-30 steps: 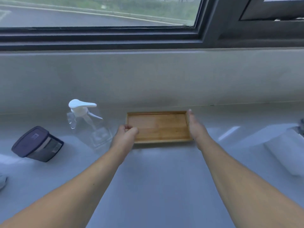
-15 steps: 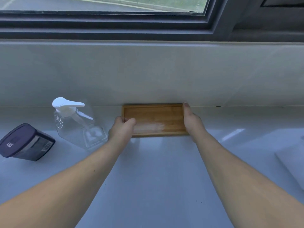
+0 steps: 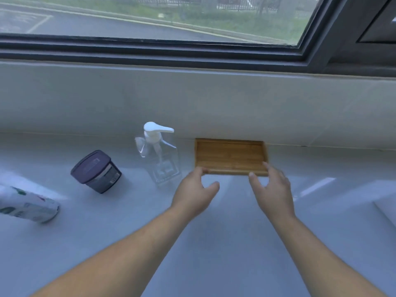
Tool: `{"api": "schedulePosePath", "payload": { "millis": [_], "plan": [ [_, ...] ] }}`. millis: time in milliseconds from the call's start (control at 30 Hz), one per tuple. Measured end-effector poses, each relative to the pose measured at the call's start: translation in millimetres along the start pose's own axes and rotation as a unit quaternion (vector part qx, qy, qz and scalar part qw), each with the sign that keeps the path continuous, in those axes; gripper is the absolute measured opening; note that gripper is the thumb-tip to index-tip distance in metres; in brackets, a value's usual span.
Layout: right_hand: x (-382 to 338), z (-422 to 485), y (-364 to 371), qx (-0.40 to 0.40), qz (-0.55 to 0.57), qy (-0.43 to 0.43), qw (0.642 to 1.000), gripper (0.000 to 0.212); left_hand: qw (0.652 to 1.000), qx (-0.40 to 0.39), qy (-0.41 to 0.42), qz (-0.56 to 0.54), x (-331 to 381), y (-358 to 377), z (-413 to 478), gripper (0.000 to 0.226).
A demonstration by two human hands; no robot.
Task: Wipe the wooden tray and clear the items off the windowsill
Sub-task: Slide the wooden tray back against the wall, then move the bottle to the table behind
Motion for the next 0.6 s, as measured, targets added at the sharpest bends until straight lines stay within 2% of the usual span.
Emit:
{"api": "schedulePosePath", "payload": {
  "millis": [133, 333, 433, 500, 600],
  "plan": [
    [-48.4, -89.1, 44.9, -0.039, -0.004, -0.017, 0.999, 0.058, 1.0, 0.02, 0.004, 0.02, -73.9, -54.1, -70.6, 0.035],
    [-155.9, -212.9, 154.6, -0.116, 0.031, -0.056, 0.991, 0.05, 0.99, 0.11, -0.077, 0.041, -226.0, -183.7, -165.6, 0.032],
    [-215.2, -256.9, 220.7, -0.163, 0.078, -0.058, 0.982, 0.047, 0.973, 0.183, -0.131, 0.05, -296.1, -259.3, -201.7, 0.036],
    [-244.3, -272.9, 262.9, -0.205, 0.127, -0.021, 0.97, 0.046, 0.959, 0.237, -0.152, 0.038, -327.9, -298.0, -210.0, 0.041],
    [-274.4, -282.1, 325.3, -0.267, 0.189, 0.088, 0.941, 0.05, 0.956, 0.24, -0.17, -0.002, -356.9, -328.4, -193.6, 0.074]
  ]
}}
Point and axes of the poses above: each hand's wrist, its own z-axis towards the middle knuckle, its own y-axis out of the palm, x = y × z, the point moved 5 cm from there along z, towards the middle knuckle, and after that the axes turned 11 degrees about z, right-handed, at the moved point
